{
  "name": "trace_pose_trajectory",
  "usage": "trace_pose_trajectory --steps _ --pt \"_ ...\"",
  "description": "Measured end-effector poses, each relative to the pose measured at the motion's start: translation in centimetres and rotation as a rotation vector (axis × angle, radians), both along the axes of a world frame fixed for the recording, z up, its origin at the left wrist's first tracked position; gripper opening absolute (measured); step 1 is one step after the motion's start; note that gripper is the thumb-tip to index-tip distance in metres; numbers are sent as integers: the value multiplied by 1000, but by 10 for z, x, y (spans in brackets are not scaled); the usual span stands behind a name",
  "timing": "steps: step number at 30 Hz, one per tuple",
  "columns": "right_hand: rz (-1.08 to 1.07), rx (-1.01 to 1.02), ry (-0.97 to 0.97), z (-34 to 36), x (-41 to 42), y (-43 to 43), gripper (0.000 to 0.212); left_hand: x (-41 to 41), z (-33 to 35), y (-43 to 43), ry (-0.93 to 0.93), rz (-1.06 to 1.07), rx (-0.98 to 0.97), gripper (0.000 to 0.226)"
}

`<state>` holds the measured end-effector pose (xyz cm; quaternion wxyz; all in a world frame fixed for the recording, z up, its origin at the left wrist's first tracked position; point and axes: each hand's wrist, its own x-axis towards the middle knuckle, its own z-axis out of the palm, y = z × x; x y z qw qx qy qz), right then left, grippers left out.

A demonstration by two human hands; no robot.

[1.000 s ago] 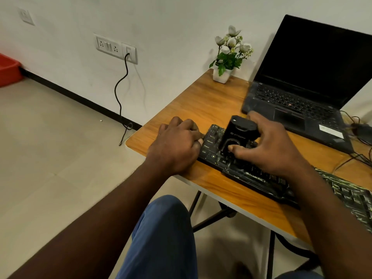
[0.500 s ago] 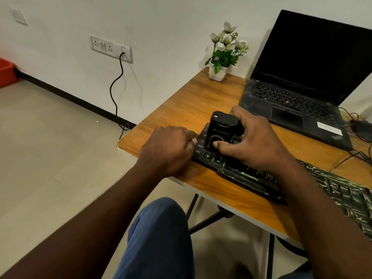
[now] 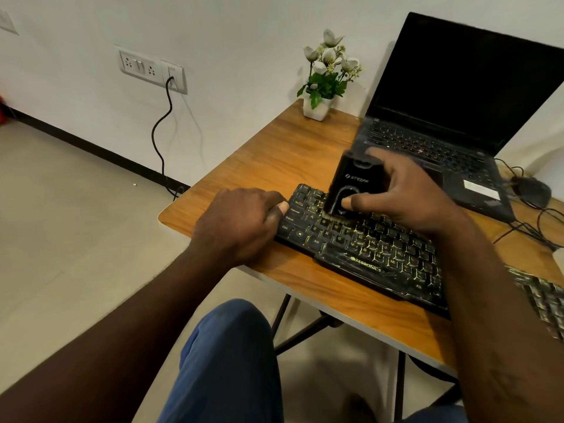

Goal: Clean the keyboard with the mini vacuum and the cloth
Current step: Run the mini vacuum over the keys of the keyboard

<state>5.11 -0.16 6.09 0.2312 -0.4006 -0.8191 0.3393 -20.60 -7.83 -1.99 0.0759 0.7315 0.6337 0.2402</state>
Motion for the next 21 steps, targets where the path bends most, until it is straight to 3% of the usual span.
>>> trace_pose_trajectory --steps 4,7,13,17,21 --pt "30 49 -48 -7 8 -3 50 1 0 0 3 11 -14 48" --pt "55 73 -43 -8 4 -7 42 2 1 0 8 10 -8 49" --pt "16 414 -82 -21 -54 -19 39 1 1 -2 19 7 22 36" --pt "37 256 -145 -8 -29 -16 42 2 2 -3 34 32 10 37" --pt "26 85 -155 4 13 -10 70 3 4 -4 46 49 1 45"
